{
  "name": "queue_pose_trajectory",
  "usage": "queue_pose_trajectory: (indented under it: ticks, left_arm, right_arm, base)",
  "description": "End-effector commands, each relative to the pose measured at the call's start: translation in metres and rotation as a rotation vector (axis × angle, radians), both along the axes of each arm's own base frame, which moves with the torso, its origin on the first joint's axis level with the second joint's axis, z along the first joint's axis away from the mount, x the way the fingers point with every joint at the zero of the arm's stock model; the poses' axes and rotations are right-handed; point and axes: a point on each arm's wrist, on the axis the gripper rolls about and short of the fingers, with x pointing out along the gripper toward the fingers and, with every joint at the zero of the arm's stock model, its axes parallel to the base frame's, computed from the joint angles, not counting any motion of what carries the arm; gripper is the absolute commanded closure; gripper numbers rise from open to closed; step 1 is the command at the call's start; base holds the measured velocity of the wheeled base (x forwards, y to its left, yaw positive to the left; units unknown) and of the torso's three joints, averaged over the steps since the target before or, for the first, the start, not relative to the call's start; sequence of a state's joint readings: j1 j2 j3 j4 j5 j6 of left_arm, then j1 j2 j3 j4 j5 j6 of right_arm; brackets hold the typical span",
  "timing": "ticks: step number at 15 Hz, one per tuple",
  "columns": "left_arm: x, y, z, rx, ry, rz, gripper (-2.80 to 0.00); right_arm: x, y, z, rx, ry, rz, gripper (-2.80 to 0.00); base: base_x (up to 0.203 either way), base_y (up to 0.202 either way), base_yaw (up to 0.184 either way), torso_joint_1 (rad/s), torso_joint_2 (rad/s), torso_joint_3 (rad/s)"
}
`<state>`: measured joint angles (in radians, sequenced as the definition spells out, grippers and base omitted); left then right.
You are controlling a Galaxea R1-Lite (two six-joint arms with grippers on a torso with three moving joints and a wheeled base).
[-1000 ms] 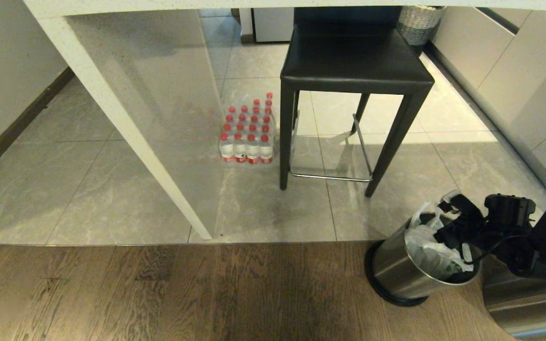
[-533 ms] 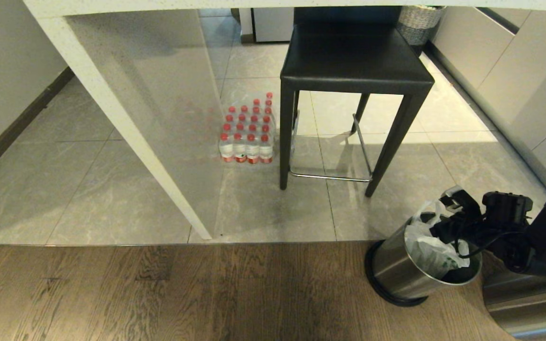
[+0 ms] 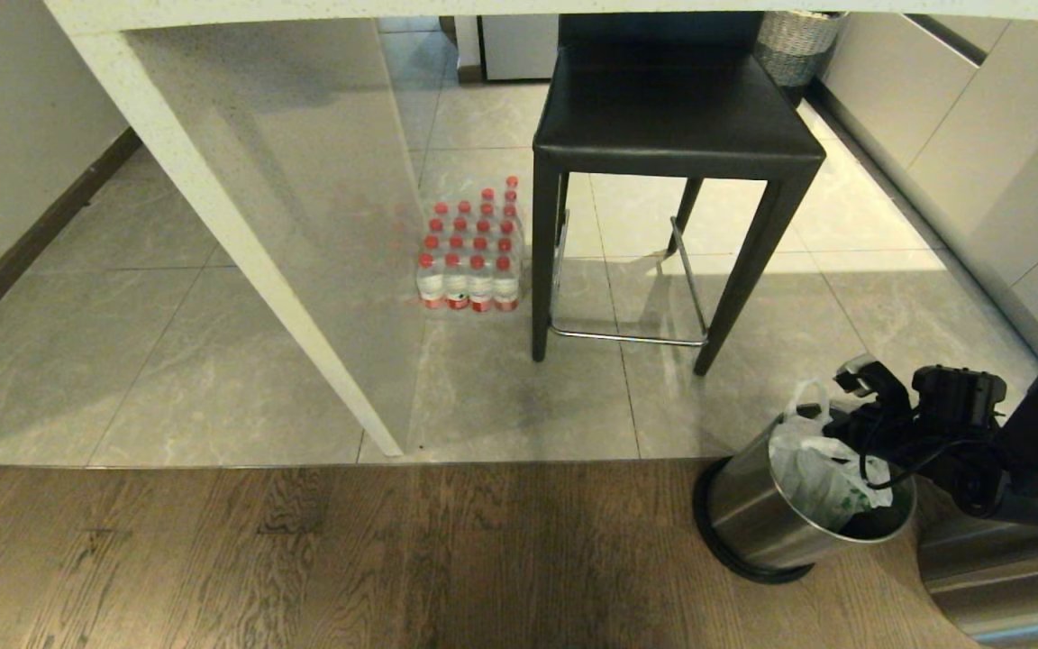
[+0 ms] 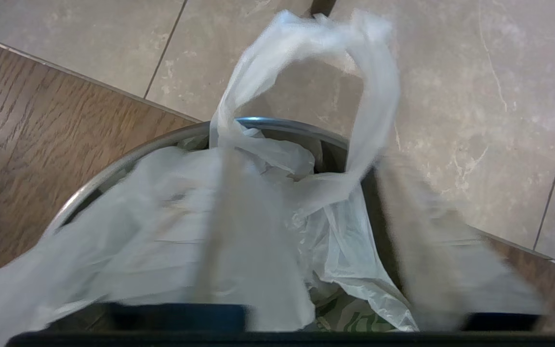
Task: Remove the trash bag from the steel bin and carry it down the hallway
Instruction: Pick up the trash bag
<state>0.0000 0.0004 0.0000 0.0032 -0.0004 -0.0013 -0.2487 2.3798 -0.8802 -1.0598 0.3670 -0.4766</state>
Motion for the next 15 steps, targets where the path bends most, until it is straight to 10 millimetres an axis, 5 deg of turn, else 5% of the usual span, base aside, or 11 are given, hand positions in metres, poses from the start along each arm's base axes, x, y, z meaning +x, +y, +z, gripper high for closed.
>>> queue_pose_trajectory:
  ticks: [1, 8, 15]
  left_arm:
    - [0.0, 0.0, 0.0, 0.0, -0.001, 0.0, 0.0]
    - [0.0, 0.0, 0.0, 0.0, -0.001, 0.0, 0.0]
    - [0.0, 0.0, 0.0, 0.0, -0.001, 0.0, 0.0]
  right_arm:
    - [0.0, -0.001, 0.001, -0.004, -0.009, 0.002, 0.0]
    - [-0.01, -0.001, 0.013, -0.006, -0.019, -0.005, 0.0]
    - [-0.03, -0.003, 0.046, 0.047, -0.027, -0.055, 0.0]
  base:
    - [0.0, 0.0, 0.0, 0.0, 0.0, 0.0]
    - [0.0, 0.0, 0.0, 0.0, 0.0, 0.0]
    - [0.0, 0.0, 0.0, 0.0, 0.0, 0.0]
